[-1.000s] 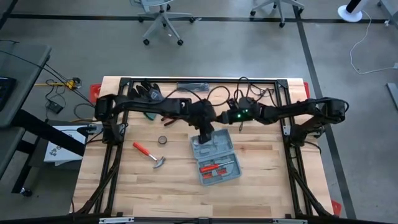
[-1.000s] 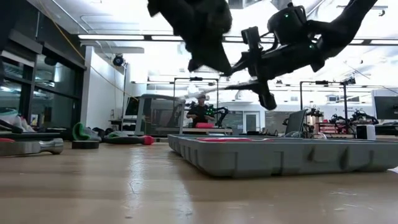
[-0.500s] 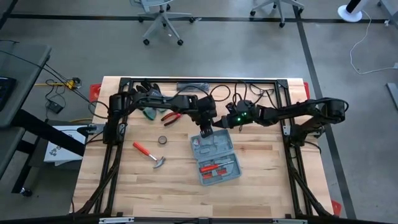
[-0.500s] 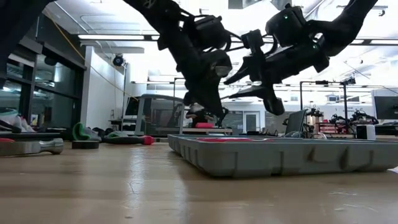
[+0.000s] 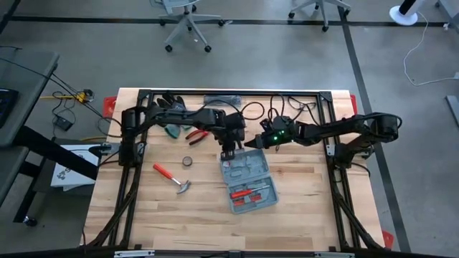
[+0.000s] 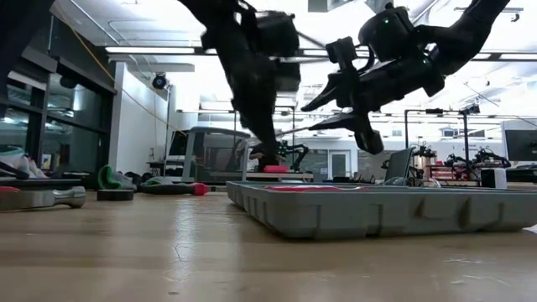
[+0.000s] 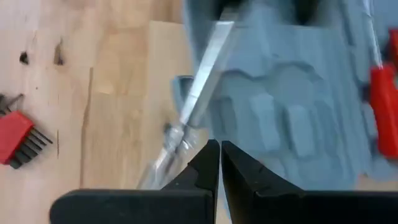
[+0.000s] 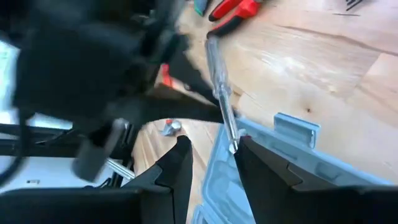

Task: Prefit tool cases
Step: Remove the screwdriver from the gray prefit tool case, then remove the nut driver from the gray prefit tool case

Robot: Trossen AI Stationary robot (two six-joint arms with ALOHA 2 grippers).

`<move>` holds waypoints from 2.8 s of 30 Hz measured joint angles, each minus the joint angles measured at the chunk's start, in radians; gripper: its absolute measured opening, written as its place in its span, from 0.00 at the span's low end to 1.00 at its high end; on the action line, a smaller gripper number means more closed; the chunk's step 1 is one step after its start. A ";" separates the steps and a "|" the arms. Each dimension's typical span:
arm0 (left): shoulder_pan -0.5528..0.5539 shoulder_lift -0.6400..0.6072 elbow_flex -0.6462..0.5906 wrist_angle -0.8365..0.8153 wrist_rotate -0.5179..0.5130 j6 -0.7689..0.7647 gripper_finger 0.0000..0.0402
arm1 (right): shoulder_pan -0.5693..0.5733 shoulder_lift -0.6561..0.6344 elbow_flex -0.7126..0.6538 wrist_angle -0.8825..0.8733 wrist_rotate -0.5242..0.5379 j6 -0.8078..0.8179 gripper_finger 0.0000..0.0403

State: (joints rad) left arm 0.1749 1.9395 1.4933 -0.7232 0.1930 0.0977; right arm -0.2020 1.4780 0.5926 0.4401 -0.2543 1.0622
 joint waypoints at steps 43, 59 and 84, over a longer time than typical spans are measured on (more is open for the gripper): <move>0.139 -0.063 -0.011 -0.197 -0.226 0.158 0.08 | 0.034 -0.147 0.000 -0.095 0.039 0.010 0.31; 0.262 -0.063 -0.162 -0.206 0.161 -0.124 0.37 | 0.440 -0.530 0.000 -0.851 0.533 0.108 0.31; -0.230 -0.110 -0.164 0.323 -0.138 -0.403 0.22 | 0.713 -0.354 0.000 -0.790 0.648 0.202 0.31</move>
State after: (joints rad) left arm -0.0547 1.8299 1.3289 -0.4003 0.0553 -0.3052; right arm 0.5114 1.1236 0.5922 -0.3504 0.3932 1.2645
